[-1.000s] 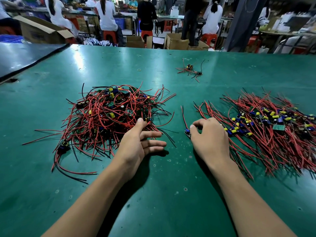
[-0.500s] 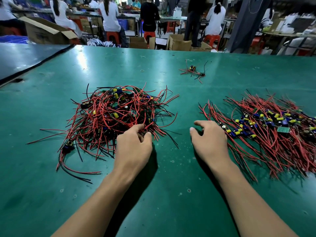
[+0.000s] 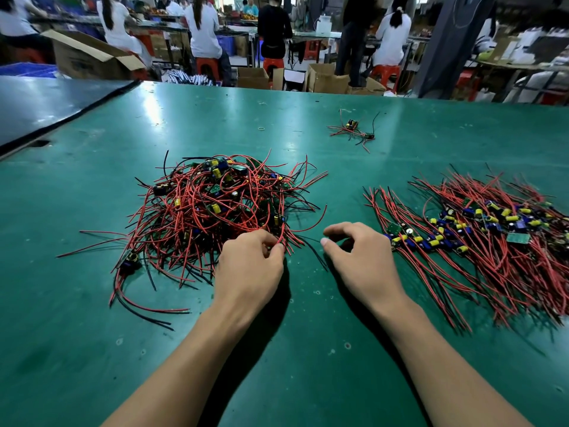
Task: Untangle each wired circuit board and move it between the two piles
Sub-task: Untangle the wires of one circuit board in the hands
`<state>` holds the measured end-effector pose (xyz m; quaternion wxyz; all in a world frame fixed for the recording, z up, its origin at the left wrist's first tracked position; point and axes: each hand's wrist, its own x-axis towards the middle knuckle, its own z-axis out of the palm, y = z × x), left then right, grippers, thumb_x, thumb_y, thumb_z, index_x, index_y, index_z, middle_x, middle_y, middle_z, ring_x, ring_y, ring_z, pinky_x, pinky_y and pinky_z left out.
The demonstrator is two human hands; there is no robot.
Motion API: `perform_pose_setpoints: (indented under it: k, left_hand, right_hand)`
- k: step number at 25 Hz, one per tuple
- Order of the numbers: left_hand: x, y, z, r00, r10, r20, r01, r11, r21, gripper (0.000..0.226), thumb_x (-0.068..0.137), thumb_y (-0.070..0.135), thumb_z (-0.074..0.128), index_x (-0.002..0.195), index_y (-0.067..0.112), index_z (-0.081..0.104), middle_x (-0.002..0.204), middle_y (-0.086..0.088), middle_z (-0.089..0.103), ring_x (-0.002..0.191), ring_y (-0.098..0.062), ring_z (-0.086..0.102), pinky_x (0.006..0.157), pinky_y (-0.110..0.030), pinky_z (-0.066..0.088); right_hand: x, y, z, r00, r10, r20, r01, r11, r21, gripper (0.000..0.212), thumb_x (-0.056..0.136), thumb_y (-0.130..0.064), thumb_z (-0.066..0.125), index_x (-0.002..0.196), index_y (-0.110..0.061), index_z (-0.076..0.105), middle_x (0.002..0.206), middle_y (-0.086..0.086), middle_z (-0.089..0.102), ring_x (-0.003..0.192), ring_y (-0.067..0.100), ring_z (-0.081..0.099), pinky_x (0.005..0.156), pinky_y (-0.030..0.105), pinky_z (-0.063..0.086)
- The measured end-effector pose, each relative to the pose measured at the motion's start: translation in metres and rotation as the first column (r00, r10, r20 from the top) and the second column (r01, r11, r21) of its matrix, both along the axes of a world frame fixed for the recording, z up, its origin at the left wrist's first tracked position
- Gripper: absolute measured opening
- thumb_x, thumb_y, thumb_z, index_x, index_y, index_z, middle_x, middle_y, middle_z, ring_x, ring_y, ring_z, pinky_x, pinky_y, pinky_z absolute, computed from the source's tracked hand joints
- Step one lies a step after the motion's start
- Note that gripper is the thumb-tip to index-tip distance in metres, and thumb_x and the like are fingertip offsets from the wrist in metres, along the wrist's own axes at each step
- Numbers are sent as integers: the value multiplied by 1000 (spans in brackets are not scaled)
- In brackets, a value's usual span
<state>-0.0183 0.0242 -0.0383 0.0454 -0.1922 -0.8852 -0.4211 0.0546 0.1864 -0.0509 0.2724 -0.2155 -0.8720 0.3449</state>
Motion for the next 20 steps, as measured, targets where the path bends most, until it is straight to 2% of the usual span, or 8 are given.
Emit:
perform_pose_setpoints:
  k: [3,6,8,11,15,16,18,20]
  left_hand:
    - [7,-1,7,963,-186,197,136,960,244,8,84,26,74,82,19,76,57,4,60,50,-8,49,52,-21,39]
    - [18,-1,14,757,-444,479,166,840,517,7,84,18,75,82,11,74,48,1,46,36,-8,33,37,-14,25]
    - [19,-1,17,673,-503,543,178,822,541,9,84,20,74,80,13,73,46,1,45,31,-8,26,34,-12,17]
    - [17,-3,21,598,-563,570,188,790,583,15,83,28,71,86,14,73,50,2,48,31,-7,27,34,-13,15]
    - [16,0,19,562,-554,614,54,766,641,27,93,31,60,97,7,72,58,1,53,38,-9,36,35,-15,25]
    - [15,2,19,561,-541,626,13,762,647,27,96,27,57,101,4,70,60,-1,55,40,-11,41,36,-16,29]
    - [15,3,18,553,-544,631,-39,739,673,25,98,18,54,108,-2,65,66,-7,60,43,-15,50,38,-20,37]
    - [17,5,17,539,-570,620,-55,710,702,25,99,17,53,111,-2,62,71,-11,65,47,-20,56,41,-22,45]
  right_hand:
    - [1,-4,3,997,74,-7,-75,995,-72,20,83,-27,80,102,-27,74,89,-9,70,67,2,58,65,8,42]
    - [1,-9,7,977,209,-30,-211,975,-74,27,85,-21,78,112,-21,75,97,-7,73,74,4,61,69,10,44]
    - [1,-10,7,969,233,-78,-240,967,-91,24,89,-19,76,113,-19,76,101,-6,76,84,6,66,76,16,49]
    - [-1,-14,6,953,244,-177,-288,914,-288,19,92,-22,73,110,-18,77,95,-1,78,83,16,71,80,33,57]
    - [-7,-8,12,934,44,-354,-207,876,-436,18,99,-24,63,92,-14,76,83,5,76,63,11,65,59,25,53]
    - [-6,-4,17,924,-26,-381,-199,818,-540,21,99,-25,63,85,-14,75,78,4,75,58,11,62,54,23,50]
    - [-4,4,26,898,-88,-431,-300,594,-747,21,92,-27,66,78,-14,72,72,3,71,52,10,53,48,20,43]
    - [0,6,31,897,-13,-443,-389,453,-802,21,83,-33,69,77,-13,72,69,2,66,49,9,45,47,19,34]
